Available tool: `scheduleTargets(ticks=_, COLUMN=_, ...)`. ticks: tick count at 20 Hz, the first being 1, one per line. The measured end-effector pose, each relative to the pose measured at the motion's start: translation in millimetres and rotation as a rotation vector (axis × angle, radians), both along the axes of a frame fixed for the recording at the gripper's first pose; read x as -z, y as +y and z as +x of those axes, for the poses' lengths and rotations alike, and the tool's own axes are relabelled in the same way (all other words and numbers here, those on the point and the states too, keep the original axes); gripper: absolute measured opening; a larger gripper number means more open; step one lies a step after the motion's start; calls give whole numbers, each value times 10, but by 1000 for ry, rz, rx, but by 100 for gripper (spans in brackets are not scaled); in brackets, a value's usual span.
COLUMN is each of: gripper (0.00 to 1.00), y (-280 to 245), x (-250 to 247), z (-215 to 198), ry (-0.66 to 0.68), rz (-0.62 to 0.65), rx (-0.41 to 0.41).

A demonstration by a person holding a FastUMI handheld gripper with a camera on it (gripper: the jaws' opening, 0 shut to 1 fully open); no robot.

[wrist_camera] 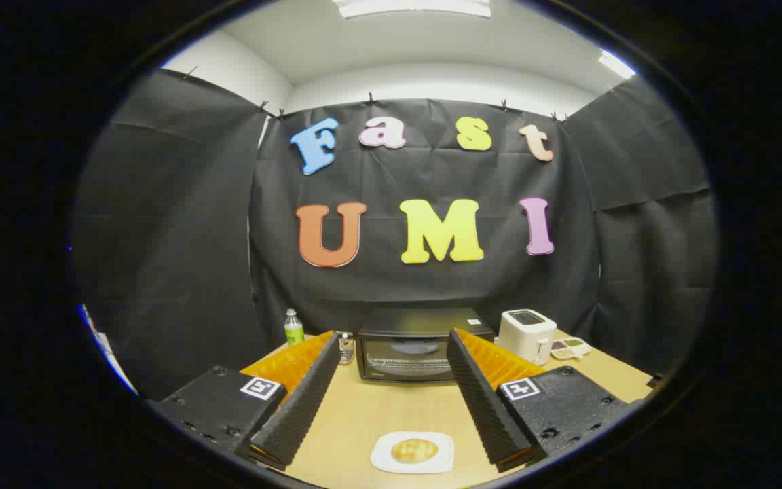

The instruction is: Open the toaster oven, put the food inside, and close the toaster oven door.

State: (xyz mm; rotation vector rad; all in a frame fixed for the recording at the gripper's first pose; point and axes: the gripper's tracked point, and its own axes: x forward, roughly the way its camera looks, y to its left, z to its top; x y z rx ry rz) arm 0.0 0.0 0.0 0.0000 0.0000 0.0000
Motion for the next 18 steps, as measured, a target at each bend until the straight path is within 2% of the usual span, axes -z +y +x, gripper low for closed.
scheduleTargets(ticks=10, gripper=100, y=-73, x=46, z=90, ry=11, rz=-10, rx=19)
scheduleTargets(ticks=18, gripper=100, y=91, x=172, z=235, ry=36, rz=-13, rx=-31)
